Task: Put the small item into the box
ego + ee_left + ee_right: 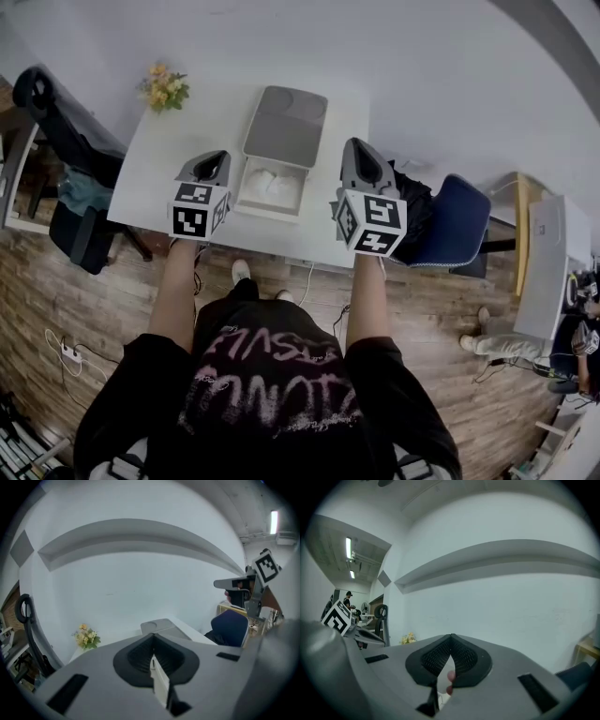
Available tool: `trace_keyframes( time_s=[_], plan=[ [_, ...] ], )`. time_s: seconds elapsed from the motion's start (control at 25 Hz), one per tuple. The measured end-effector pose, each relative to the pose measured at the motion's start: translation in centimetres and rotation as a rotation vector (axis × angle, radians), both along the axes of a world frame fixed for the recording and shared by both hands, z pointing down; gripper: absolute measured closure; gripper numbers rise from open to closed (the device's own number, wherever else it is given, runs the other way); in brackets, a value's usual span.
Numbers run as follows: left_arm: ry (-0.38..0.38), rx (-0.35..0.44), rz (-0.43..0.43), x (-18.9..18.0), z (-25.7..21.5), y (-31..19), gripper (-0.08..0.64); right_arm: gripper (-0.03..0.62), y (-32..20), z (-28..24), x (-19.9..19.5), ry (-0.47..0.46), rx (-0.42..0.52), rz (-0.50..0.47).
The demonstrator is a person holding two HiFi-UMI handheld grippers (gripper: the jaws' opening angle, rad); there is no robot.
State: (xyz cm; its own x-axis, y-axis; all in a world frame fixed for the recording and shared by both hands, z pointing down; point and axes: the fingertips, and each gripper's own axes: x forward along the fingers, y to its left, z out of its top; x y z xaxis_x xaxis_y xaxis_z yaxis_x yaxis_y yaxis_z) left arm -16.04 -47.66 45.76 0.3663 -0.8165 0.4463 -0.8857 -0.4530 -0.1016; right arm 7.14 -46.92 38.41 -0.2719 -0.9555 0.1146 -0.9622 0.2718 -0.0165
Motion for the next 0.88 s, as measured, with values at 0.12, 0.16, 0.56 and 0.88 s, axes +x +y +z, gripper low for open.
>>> trace_keyframes(
  time_s=[0.12,0.16,0.56,0.88],
  plan=[
    [0.046,0.074,-0.016,-0.3,-3.3,-0.2,0.558,0.583,0.2,0.0,-0.1,-0.003,-0.001,-0.001],
    [0.061,0.102,-0.018,-0.4,-4.4,-0.2,0.558,0.583,0.3,0.0,-0.1,-0.003,-0.002,-0.002],
    [0.085,0.243,-0.026,-1.3,-10.6,0.5,0.558,0.583,0.9,-0.4,0.1,-0.008,0.002,-0.008],
    [0.139,0.297,-0.046,-2.1,-12.3,1.4,0.558,0.583,1.2,-0.6,0.7,-0.009,0.006,-0.006]
  ],
)
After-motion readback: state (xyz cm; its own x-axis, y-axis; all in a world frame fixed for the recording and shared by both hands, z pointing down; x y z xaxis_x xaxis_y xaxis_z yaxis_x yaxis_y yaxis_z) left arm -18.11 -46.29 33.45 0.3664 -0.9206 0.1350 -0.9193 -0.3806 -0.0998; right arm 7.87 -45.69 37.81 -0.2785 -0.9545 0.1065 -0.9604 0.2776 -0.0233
